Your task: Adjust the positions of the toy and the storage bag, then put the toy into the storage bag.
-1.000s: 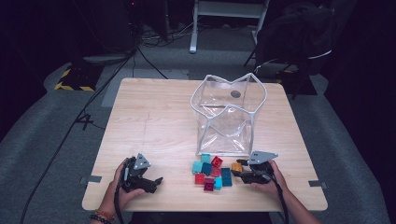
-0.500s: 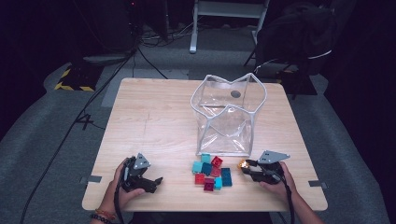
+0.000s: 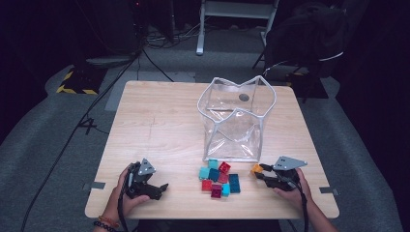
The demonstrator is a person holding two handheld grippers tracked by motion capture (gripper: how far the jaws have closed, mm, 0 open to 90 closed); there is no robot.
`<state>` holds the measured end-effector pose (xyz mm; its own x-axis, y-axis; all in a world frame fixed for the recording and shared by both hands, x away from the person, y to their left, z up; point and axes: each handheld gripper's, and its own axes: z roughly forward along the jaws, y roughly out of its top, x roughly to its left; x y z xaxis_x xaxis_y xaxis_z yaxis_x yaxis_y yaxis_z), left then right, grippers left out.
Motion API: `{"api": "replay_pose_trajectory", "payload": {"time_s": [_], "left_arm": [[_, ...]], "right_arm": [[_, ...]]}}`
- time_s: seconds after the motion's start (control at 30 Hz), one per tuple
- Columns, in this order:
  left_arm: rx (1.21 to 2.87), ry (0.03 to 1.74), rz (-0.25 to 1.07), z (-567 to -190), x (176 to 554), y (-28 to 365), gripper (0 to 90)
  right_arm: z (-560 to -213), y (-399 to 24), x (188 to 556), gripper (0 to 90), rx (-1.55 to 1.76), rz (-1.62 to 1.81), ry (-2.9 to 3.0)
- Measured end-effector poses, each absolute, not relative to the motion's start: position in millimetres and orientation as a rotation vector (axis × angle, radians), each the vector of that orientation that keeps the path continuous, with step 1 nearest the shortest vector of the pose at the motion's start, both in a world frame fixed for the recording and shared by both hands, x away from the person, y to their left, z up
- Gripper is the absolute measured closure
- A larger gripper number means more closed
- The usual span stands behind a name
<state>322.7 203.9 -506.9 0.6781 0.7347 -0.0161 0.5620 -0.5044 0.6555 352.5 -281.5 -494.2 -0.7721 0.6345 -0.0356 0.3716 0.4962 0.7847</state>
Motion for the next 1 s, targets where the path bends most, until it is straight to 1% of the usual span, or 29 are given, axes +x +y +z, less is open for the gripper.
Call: {"api": "replay_pose_trajectory", "payload": {"time_s": [0.53, 1.0], "left_arm": [[2.244, 0.989, 0.347, -507, 323, 204, 0.2], [2.245, 0.989, 0.346, -507, 323, 204, 0.2]], "right_arm": [[-486, -299, 354, 59.6, 0.909, 1.184, 2.35], [-471, -316, 356, 59.6, 0.933, 1.241, 2.253]]}}
